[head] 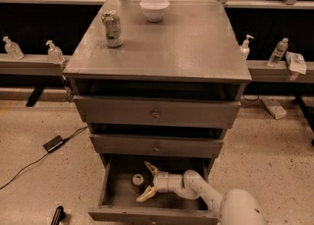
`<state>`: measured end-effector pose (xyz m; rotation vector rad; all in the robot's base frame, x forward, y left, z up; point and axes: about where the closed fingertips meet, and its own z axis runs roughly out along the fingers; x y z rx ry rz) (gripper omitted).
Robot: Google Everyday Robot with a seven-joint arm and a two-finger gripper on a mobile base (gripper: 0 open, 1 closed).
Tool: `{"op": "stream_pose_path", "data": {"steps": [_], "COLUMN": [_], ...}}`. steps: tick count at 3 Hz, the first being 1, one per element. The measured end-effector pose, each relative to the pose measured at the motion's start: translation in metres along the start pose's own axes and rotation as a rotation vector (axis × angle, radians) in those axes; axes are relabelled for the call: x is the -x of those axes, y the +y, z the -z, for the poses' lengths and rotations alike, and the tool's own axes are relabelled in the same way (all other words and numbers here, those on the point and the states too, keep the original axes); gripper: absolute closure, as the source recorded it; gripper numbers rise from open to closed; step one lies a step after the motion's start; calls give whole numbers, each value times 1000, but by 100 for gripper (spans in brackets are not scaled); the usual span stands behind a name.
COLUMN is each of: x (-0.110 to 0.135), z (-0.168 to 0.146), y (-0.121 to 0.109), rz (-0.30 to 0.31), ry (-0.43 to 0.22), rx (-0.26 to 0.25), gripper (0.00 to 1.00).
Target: Place orange can into bottom drawer
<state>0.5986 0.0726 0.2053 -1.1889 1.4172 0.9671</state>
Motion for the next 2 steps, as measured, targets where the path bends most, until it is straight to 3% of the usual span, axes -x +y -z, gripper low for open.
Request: {"op": "stream_pose_path", "data": {"steps": [2], "x": [2], "z": [14], "y": [-3], "rz": [-10], "ry": [-17], "rx": [-29], "gripper": [0]}}
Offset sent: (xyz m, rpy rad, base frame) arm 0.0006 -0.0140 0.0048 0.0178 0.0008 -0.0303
